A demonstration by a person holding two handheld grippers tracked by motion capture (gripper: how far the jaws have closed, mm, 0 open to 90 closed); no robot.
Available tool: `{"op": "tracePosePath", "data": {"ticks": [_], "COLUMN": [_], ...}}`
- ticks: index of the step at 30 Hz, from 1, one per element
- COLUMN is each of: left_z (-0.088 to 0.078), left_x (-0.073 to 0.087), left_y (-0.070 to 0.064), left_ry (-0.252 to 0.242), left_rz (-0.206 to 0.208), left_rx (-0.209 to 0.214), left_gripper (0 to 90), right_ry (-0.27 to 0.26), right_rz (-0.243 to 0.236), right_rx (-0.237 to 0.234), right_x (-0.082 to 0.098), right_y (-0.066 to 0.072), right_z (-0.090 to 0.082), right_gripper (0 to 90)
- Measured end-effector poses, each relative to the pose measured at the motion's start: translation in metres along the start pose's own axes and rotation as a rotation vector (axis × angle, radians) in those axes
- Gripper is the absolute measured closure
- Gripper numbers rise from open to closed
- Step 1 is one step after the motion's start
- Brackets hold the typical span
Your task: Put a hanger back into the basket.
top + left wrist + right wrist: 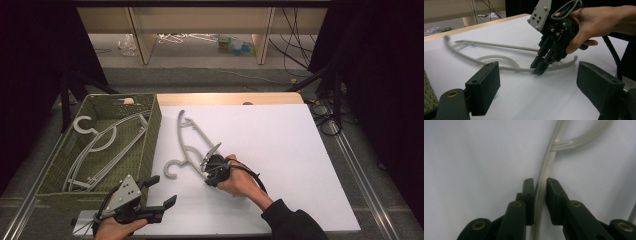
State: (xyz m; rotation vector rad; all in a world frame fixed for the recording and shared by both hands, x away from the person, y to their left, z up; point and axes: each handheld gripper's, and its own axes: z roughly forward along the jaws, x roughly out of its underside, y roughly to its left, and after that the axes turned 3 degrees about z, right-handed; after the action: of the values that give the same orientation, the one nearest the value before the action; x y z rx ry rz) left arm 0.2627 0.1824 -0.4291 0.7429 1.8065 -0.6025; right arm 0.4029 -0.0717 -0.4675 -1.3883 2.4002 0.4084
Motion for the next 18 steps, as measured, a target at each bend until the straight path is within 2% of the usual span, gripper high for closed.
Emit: {"op": "tracePosePath", "data": {"ticks": [3, 7, 15, 16, 17, 18], "left_z": [0.000, 0.000, 0.002, 0.002, 0.002, 0.002], "left_x": [0.000, 0.000, 0.000, 0.000, 0.000, 0.000], "left_y": [0.000, 0.000, -0.001, -0.001, 0.000, 0.000], "left_ry": [-0.002, 0.000, -0.002, 0.008, 0.007, 0.008], "left_rz": [-0.002, -0.003, -0.004, 0.004, 0.019, 0.025], "left_rx": [0.001, 0.003, 0.006, 0.002, 0.007, 0.009], "left_gripper": [18.8, 19.0, 19.1, 19.1, 19.1, 19.1], "right_ry": [0.016, 0.038, 0.049, 0.049, 0.049, 0.047], "right_rz": [-0.024, -0.082, -0.096, -0.095, -0.071, -0.080], "right_rx": [-0.012, -0.034, -0.030, -0.029, -0.033, -0.031], "right_x": [0.005, 0.013, 0.015, 0.015, 0.014, 0.014], "right_y": [-0.005, -0.010, -0.010, -0.010, -0.010, -0.011], "right_z": [-0.004, -0.010, -0.011, -0.011, -0.010, -0.010], "right_gripper": [82.1, 82.2, 81.5, 81.5, 81.2, 80.7]}}
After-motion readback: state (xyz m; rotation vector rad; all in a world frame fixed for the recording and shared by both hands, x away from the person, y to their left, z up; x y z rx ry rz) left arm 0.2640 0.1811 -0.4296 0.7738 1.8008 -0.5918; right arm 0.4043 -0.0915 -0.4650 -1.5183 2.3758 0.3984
